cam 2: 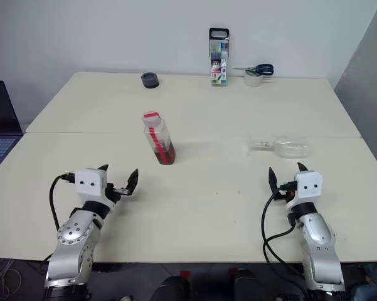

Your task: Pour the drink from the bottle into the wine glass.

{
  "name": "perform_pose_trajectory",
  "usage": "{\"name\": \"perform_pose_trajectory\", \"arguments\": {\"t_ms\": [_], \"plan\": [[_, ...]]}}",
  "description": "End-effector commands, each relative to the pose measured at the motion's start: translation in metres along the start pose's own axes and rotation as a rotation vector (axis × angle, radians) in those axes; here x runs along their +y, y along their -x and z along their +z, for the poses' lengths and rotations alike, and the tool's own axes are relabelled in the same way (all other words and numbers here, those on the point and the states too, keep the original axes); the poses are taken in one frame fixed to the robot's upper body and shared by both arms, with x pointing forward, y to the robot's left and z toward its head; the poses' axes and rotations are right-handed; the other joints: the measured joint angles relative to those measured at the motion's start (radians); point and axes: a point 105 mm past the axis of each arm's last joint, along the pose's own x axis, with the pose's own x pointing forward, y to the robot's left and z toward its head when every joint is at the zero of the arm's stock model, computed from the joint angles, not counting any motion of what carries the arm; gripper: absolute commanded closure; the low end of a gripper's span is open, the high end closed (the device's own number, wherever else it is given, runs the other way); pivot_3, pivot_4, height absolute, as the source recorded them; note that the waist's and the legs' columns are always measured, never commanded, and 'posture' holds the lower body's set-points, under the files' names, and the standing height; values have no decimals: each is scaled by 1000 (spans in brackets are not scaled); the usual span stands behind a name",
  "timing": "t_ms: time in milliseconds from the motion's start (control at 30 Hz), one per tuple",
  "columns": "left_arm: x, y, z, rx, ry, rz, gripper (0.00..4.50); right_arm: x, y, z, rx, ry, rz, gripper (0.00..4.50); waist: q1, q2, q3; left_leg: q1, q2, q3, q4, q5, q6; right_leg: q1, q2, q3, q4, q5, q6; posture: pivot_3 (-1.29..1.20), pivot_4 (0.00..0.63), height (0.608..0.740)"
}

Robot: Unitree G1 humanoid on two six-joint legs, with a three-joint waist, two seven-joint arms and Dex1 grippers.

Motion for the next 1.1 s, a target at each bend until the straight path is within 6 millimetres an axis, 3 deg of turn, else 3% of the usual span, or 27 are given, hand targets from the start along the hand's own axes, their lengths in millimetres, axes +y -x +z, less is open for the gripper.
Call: {"name": "perform_pose_trajectory", "arguments": {"t_ms": [33, 533, 867, 1100], "plan": [[0, -2, 22, -87, -25, 7, 24, -6, -1, 10, -40, -1, -15, 0, 0, 0, 0, 0, 0, 0, 0, 0, 0, 0, 0, 0, 0, 0, 0, 0, 150, 740], [-3, -5, 27, -88, -40, -4, 24, -6, -2, 10, -39, 9, -19, 0, 0, 0, 0, 0, 0, 0, 0, 0, 0, 0, 0, 0, 0, 0, 0, 0, 150, 740], [-12, -4, 21, -39, -37, -40, 24, -5, -2, 11, -38, 28, -1, 0, 0, 0, 0, 0, 0, 0, 0, 0, 0, 0, 0, 0, 0, 0, 0, 0, 150, 740], [-20, -10, 22, -47, -4, -86, 24, 21, 1, 21, -34, -6, 224, 0, 0, 0, 0, 0, 0, 0, 0, 0, 0, 0, 0, 0, 0, 0, 0, 0, 150, 740]]}}
